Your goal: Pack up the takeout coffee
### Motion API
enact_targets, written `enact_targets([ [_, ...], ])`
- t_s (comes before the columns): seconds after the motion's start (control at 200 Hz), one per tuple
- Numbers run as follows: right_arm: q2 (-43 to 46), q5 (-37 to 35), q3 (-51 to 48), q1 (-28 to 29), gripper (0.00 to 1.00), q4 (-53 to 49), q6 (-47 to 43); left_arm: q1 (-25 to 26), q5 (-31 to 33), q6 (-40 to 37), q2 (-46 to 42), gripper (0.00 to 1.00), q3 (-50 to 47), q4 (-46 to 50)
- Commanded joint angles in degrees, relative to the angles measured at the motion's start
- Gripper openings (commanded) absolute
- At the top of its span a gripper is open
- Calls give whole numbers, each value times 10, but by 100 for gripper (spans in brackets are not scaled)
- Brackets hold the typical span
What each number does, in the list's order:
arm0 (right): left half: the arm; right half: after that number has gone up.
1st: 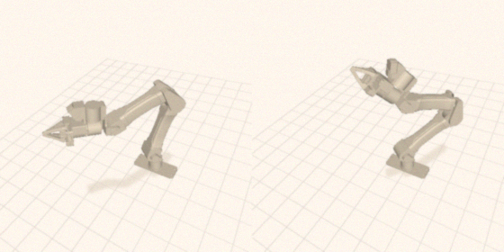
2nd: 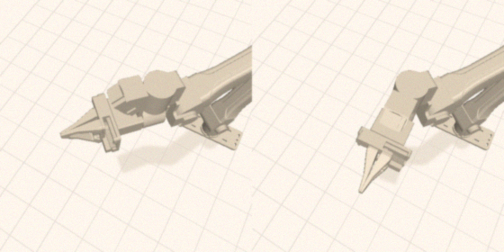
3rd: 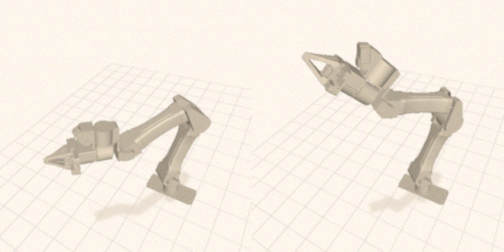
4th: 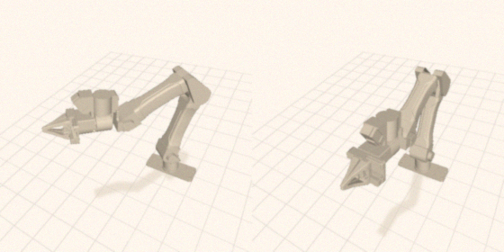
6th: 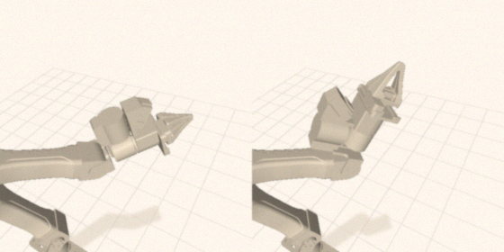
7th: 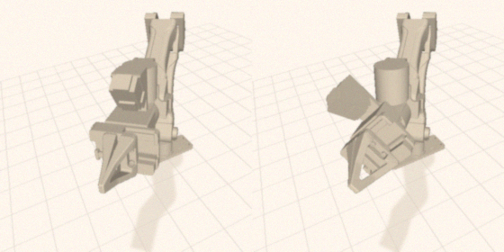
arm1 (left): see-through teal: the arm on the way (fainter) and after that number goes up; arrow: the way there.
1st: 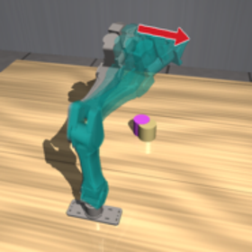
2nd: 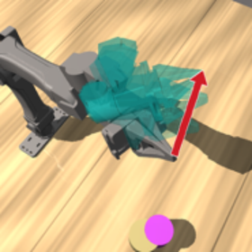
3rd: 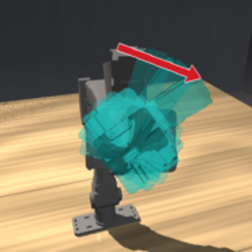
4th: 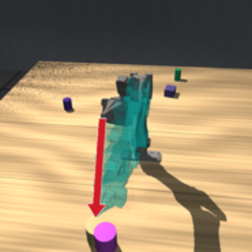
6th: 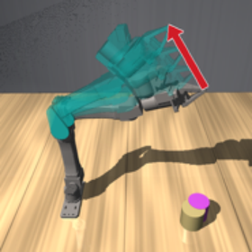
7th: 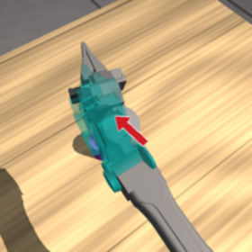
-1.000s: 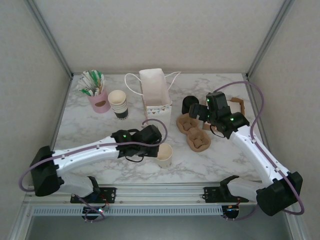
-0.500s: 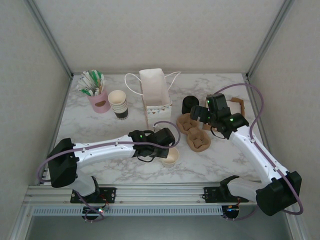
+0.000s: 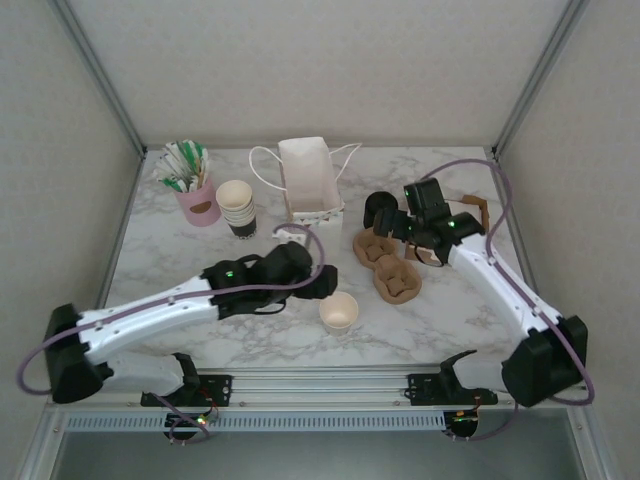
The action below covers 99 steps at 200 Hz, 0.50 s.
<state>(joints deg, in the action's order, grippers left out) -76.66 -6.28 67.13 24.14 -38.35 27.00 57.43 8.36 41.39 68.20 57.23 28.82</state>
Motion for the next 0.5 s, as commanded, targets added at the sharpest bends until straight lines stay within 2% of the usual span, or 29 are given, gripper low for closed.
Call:
enact_targets([
  [0.0, -56, 25, 61, -7, 95, -26, -23, -36, -32, -4, -41, 100, -81, -75],
  [0.22, -163, -4, 156, -10, 95, -65, -45, -125, -97, 12, -134, 100, -198, -155],
  [0.255, -177, -9, 168, -11, 99, -69, -49, -131, -102, 13, -139, 100, -207, -162],
  [0.491, -256, -13, 238, -28, 99, -87, -58, -155, -105, 4, -153, 100, -229, -166],
])
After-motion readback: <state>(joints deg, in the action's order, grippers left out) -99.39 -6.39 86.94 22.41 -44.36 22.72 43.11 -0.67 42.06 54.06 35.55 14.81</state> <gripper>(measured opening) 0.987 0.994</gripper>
